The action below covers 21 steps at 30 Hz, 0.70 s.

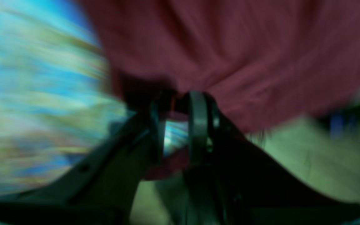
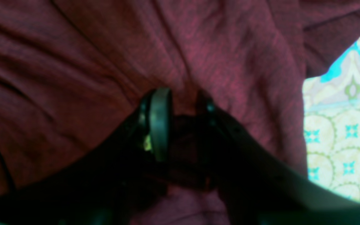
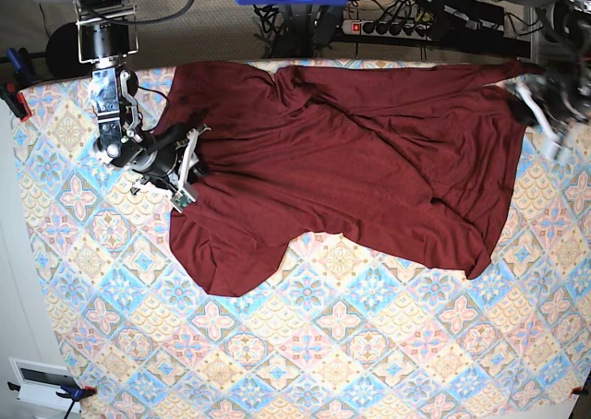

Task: Layout the t-shirt on the table in an organized manner, then fold the t-shirt properly
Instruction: 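Release the shoulder with the left gripper and reach toward the shirt hem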

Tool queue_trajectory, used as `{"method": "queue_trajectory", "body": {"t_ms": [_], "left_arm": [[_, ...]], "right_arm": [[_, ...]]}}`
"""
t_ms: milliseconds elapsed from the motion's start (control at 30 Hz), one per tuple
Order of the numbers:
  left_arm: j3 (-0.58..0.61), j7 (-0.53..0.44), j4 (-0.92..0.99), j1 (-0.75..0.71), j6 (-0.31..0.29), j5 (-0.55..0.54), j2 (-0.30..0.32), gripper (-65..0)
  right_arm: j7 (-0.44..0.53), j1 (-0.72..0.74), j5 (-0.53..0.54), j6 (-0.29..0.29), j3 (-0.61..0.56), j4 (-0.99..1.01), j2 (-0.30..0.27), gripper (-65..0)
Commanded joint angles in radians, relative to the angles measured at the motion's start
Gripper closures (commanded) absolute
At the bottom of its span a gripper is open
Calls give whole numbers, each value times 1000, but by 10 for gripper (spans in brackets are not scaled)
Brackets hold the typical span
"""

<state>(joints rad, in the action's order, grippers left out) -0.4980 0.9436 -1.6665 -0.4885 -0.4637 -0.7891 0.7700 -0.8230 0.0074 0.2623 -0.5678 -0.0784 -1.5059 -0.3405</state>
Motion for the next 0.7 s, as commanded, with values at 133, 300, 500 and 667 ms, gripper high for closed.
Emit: {"method": "queue_trajectory", "body": {"t_ms": [133, 300, 500, 667], "left_arm": [[-63, -7, -13, 119, 0, -40, -25, -118], [-55, -5, 13, 334, 1, 170, -162, -119], [-8, -21, 265, 620, 1, 460, -303, -119], [111, -127, 512, 805, 1, 541, -338, -125]], "right_arm": [[-25, 7, -19, 7, 6, -8, -13, -141], [-25, 4, -19, 7, 6, -9, -13, -141], [-25, 3, -19, 7, 7, -9, -13, -141], [-25, 1, -19, 7, 6, -11, -13, -141]]}}
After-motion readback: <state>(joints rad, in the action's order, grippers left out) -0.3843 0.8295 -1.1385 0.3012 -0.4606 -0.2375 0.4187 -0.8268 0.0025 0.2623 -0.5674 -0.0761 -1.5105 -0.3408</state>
